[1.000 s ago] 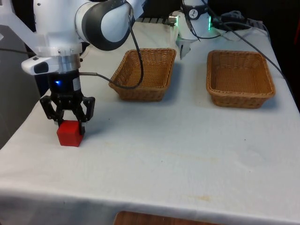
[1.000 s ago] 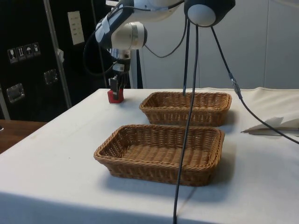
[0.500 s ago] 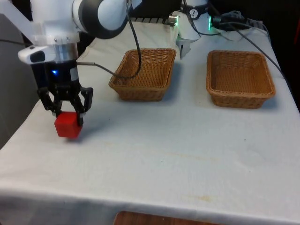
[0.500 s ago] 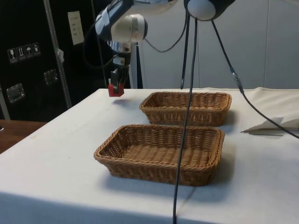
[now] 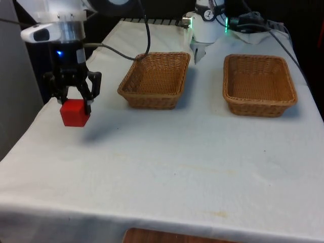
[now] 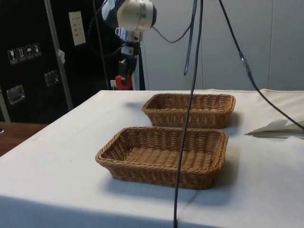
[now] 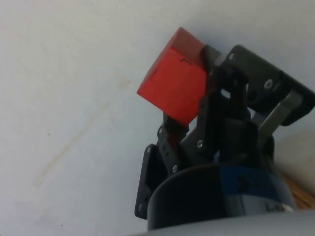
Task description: Pick up the red cube and place it into the right basket.
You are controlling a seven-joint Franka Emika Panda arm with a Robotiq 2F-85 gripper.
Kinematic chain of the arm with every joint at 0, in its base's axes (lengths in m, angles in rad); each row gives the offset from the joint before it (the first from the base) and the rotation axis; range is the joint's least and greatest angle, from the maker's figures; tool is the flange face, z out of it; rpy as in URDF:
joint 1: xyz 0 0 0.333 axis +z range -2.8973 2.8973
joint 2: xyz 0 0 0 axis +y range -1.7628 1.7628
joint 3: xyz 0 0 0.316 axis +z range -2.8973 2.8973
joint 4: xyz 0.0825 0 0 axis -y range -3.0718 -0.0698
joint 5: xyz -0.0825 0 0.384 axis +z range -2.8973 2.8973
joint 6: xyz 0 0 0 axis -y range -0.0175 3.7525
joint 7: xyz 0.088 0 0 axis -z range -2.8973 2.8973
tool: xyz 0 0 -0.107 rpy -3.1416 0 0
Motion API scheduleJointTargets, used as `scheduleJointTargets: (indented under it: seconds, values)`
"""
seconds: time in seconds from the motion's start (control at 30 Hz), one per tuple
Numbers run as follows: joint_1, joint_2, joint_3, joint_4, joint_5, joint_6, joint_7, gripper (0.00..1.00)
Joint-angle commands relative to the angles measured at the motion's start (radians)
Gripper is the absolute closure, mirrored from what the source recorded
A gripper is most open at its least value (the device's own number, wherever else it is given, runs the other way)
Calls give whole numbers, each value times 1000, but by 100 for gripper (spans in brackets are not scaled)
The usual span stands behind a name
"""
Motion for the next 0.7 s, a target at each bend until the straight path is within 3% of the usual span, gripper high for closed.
scheduleJointTargets:
  seconds: [0.0, 0.03, 0.27, 0.3, 0.33, 0.37, 0.53, 0.6, 0.63, 0.67]
  values:
    - [5, -7, -4, -10, 0, 1, -5, 99]
    - [21, -22, -15, -35, -3, 14, -13, 99]
    - [57, -70, -42, -104, -6, 26, -43, 99]
    - [67, -84, -49, -123, -8, 30, -50, 99]
    - [55, -75, -41, -108, -5, 17, -46, 99]
    - [72, -92, -53, -133, -9, 31, -55, 99]
    - [100, -131, -68, -185, -10, 44, -76, 99]
    - [107, -146, -69, -206, -9, 53, -85, 99]
    - [97, -139, -62, -192, -10, 39, -79, 99]
    - [110, -153, -70, -215, -9, 57, -89, 99]
